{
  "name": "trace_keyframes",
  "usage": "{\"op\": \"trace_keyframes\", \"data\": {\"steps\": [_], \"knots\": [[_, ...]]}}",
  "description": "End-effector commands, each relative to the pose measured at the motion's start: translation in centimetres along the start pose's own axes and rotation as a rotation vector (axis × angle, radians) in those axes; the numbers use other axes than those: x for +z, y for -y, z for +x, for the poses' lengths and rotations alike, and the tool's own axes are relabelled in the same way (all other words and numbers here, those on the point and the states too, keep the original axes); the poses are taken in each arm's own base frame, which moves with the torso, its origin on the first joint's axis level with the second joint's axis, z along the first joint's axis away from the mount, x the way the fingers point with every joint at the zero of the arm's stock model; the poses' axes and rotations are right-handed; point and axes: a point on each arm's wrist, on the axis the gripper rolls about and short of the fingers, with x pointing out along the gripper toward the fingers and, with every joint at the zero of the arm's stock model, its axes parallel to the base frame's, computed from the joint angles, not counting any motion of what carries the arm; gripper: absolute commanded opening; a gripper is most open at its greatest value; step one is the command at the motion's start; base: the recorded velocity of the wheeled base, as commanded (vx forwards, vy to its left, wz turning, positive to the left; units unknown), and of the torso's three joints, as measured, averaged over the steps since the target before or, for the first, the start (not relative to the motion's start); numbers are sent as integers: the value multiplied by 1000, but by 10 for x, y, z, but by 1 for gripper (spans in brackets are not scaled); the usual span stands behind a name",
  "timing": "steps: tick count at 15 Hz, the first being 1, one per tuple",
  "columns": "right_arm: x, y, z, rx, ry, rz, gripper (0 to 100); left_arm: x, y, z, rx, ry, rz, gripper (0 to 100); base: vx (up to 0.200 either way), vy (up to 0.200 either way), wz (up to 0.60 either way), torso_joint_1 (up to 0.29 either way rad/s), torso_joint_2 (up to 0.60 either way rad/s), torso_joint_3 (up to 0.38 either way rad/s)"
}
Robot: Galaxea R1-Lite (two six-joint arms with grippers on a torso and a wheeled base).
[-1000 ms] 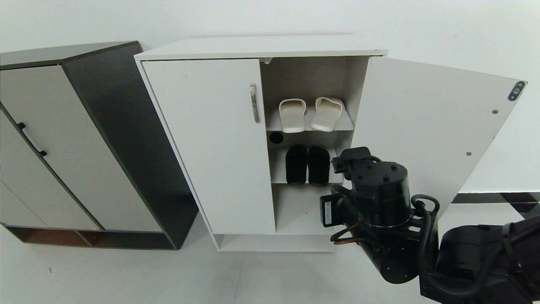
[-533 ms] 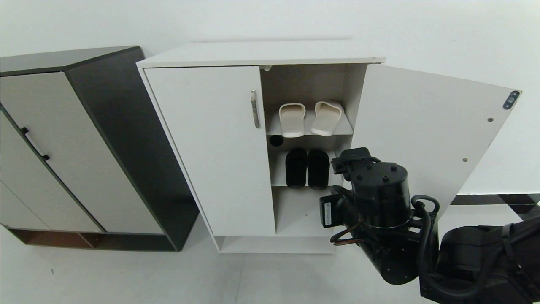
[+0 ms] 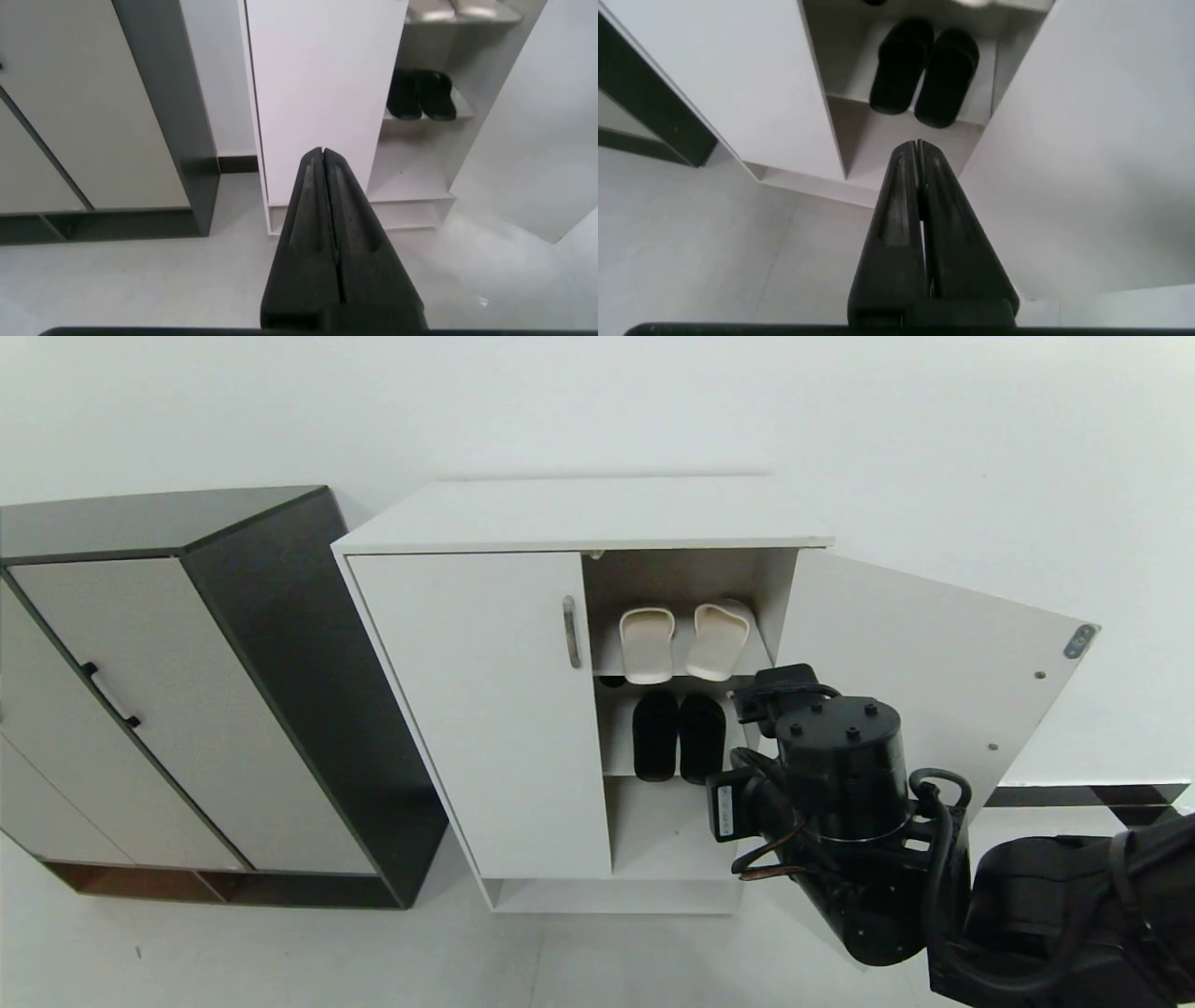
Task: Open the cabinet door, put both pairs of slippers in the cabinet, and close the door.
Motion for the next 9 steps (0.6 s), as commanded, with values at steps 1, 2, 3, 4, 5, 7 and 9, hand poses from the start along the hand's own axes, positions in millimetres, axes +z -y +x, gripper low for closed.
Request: {"op": "trace_keyframes", "data": {"steps": [1,2,3,4,5,7,9], "knots": [[0,0,0,3,-1,0,0,0,0,0,0,0,-1,0,0,0,0,163,-476,-310],[0,0,0,3,-1,0,0,0,0,0,0,-2,-1,0,0,0,0,154,-481,-315],[1,0,0,5,2,2,0,0,0,0,0,0,-1,0,0,0,0,163,-491,-305],[1,0,0,5,4,4,0,0,0,0,0,0,-1,0,0,0,0,173,-486,-305],[1,0,0,5,3,3,0,0,0,0,0,-2,-1,0,0,0,0,183,-496,-320],[1,0,0,5,2,1,0,0,0,0,0,0,1,0,0,0,0,193,-515,-315],[0,-1,0,6,0,-1,0,0,0,0,0,0,1,0,0,0,0,215,-518,-312]]}}
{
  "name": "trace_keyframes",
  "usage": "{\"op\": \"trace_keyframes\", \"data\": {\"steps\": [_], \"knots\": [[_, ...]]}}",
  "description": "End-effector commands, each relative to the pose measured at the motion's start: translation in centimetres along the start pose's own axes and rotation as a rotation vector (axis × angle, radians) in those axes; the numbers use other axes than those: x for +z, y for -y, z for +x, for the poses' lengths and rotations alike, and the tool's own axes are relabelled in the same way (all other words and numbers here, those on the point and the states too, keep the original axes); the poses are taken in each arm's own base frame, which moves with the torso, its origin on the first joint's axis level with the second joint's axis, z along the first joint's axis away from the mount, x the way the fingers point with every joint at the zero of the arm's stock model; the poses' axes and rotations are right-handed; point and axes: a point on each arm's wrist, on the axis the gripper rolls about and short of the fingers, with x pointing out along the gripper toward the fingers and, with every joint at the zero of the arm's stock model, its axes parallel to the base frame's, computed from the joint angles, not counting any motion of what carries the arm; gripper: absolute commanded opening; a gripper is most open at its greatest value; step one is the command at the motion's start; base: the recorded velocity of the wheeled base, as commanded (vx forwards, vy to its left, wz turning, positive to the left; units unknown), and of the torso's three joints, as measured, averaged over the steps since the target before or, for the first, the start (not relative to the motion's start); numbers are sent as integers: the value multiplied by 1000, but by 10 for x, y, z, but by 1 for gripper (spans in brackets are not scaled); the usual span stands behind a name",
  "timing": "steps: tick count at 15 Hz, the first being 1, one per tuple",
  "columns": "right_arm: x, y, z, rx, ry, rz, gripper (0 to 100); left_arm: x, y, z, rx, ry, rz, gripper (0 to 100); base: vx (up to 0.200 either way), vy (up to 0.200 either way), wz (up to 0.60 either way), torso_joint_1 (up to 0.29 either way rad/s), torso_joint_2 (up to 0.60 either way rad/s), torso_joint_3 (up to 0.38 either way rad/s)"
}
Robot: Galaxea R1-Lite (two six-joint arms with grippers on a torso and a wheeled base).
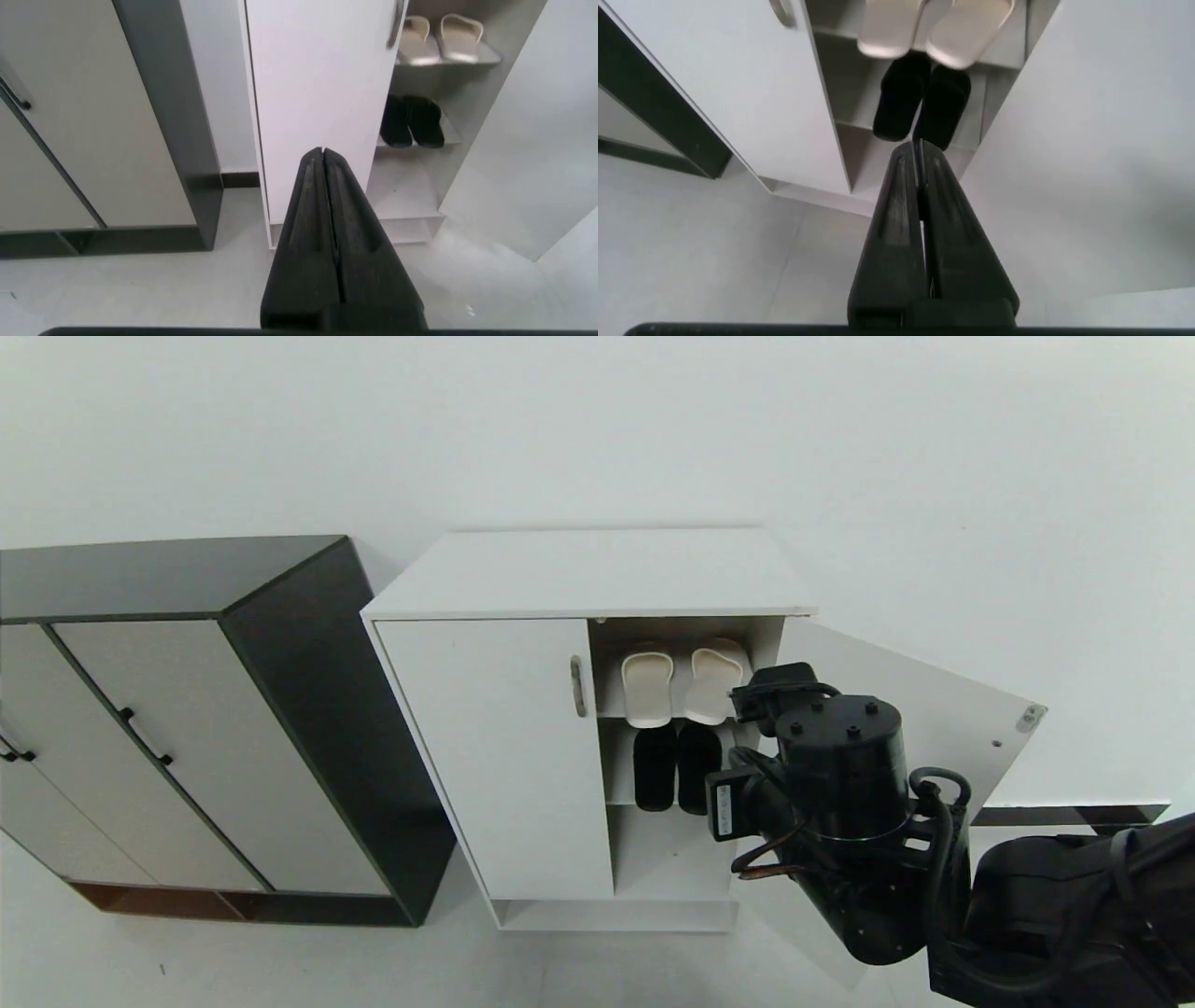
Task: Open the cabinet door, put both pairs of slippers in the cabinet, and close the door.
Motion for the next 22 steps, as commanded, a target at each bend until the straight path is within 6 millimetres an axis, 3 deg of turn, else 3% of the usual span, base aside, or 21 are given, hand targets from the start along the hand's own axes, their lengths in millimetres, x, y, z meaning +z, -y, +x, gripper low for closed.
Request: {"op": "trace_keyframes", "data": {"steps": [1,10,20,22], "knots": [[-1,-1,0,2,-1,0,0,0,0,0,0,0,0,0,0,0,0,232,-530,-300],[-4,-1,1,16,-1,5,0,0,0,0,0,0,0,0,0,0,0,232,-536,-305],[-8,-1,0,30,-11,-4,0,0,0,0,0,-1,2,0,0,0,0,10,-23,-13],[-6,0,-1,29,-7,-1,0,0,0,0,0,0,2,0,0,0,-600,5,-2,0]]}}
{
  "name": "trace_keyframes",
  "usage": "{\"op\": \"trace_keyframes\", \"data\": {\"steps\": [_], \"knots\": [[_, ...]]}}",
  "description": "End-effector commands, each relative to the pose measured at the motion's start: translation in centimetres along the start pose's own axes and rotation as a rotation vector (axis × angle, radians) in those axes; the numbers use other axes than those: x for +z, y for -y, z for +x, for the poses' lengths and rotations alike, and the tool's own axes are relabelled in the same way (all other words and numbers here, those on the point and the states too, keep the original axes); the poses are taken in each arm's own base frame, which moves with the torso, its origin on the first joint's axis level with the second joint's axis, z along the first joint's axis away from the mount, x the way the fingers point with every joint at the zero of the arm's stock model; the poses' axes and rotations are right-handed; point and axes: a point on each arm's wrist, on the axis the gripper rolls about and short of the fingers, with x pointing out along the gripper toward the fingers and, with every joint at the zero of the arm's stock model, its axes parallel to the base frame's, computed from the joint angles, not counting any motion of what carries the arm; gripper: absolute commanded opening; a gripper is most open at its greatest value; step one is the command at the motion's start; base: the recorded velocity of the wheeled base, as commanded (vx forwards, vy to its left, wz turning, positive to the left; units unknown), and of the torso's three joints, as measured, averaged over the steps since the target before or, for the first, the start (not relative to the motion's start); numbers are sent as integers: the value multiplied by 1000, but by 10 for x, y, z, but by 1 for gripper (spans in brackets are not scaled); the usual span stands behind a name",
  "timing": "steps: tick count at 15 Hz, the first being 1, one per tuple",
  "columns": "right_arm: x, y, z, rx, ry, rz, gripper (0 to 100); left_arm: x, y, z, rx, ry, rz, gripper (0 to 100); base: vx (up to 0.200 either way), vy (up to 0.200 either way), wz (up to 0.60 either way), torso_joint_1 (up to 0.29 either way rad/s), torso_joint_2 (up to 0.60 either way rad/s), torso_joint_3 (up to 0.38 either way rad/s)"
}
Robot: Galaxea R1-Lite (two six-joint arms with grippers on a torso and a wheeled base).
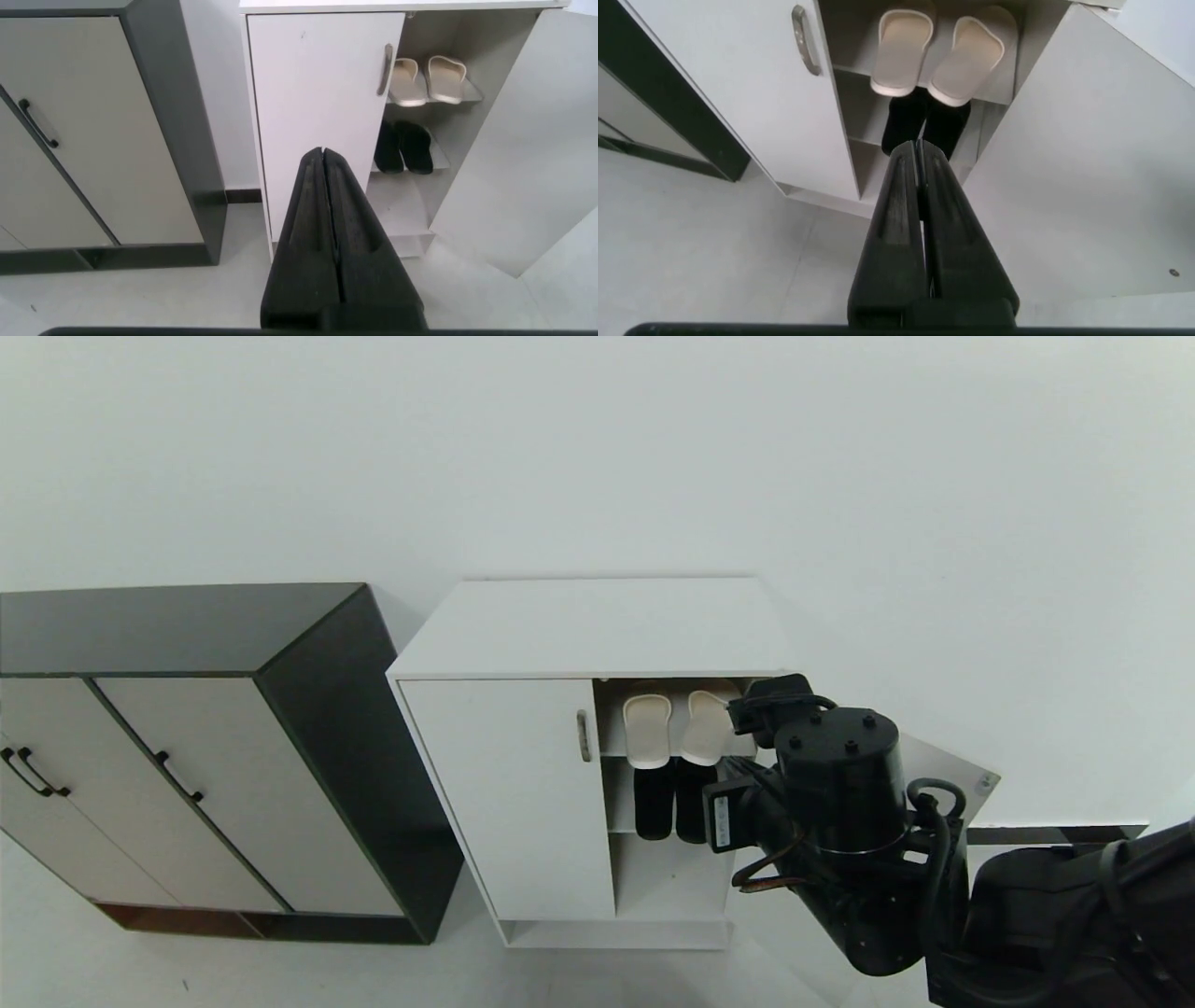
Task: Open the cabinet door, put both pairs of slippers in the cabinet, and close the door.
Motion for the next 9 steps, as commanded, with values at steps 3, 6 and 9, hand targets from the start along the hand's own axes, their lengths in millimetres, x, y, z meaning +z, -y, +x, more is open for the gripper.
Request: {"op": "trace_keyframes", "data": {"steps": [3,6,9], "knots": [[1,2,-2,-1,3,1,0,0,0,0,0,0,0,0,0,0,-600,3,-1,2],[1,3,-2,-4,3,2,0,0,0,0,0,-1,0,0,0,0,-600,19,2,-1],[5,20,9,-62,6,-9,0,0,0,0,0,0,-2,0,0,0,0,0,0,0]]}}
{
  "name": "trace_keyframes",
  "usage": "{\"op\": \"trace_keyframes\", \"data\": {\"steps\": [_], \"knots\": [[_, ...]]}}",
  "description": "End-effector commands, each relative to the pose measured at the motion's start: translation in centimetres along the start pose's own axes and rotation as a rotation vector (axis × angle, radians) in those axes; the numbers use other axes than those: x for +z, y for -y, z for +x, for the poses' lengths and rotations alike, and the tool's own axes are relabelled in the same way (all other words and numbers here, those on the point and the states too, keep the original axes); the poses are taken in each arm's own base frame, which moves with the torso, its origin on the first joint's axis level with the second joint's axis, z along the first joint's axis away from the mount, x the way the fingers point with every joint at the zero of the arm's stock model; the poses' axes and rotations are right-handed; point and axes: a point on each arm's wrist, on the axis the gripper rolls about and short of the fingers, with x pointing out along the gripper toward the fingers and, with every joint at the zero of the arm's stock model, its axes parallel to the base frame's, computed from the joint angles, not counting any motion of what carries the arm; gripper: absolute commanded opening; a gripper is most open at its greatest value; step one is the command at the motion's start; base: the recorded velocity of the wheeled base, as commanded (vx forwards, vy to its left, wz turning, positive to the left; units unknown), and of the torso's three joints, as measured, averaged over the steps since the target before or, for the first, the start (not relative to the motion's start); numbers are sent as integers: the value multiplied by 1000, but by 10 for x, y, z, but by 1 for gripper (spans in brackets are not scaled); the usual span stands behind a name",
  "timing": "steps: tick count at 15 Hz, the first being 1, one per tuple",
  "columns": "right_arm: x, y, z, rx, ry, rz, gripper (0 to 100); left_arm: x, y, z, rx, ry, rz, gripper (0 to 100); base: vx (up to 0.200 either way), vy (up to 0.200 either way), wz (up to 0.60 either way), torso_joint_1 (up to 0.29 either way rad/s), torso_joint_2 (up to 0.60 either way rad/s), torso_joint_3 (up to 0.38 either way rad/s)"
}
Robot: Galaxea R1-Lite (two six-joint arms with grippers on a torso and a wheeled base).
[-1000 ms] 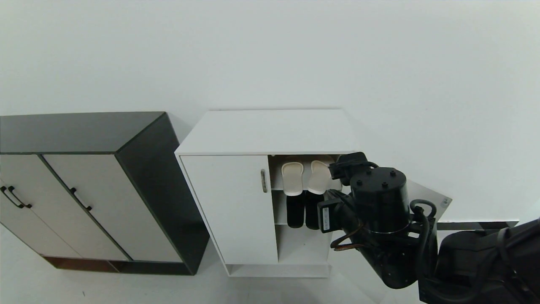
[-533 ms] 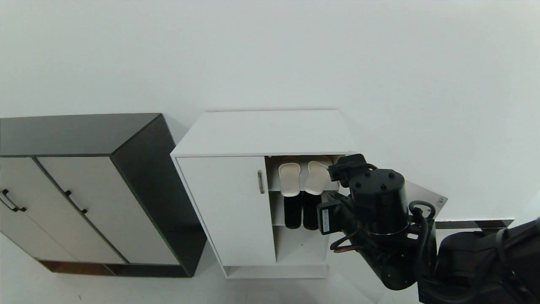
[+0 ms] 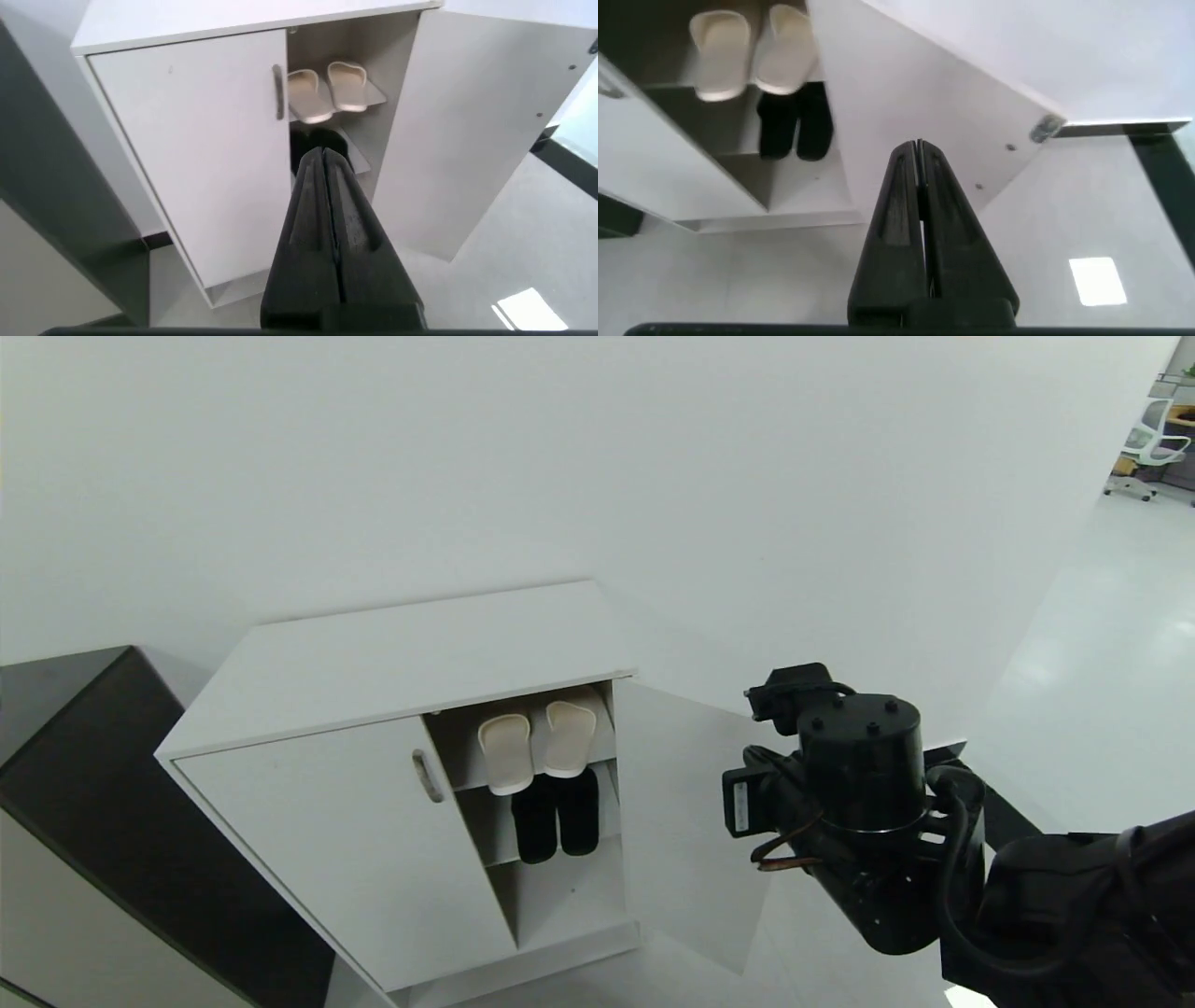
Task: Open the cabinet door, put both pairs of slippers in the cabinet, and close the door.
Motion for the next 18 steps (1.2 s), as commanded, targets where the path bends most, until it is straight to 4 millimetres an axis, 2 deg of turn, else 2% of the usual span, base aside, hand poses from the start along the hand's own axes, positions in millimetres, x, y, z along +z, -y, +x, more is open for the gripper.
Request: {"op": "trace_keyframes", "data": {"steps": [1,10,14,16,18], "knots": [[1,10,8,-27,-2,2,0,0,0,0,0,0,0,0,0,0,0,0,0,0],[3,18,18,-43,21,20,0,0,0,0,0,-1,0,0,0,0,0,0,0,0],[2,20,22,-57,25,11,0,0,0,0,0,0,0,0,-200,0,0,4,6,1],[10,23,29,-74,48,35,0,0,0,0,0,-1,0,0,0,0,0,0,0,0],[23,38,39,-126,82,70,0,0,0,0,0,0,-2,0,0,0,0,0,0,0]]}}
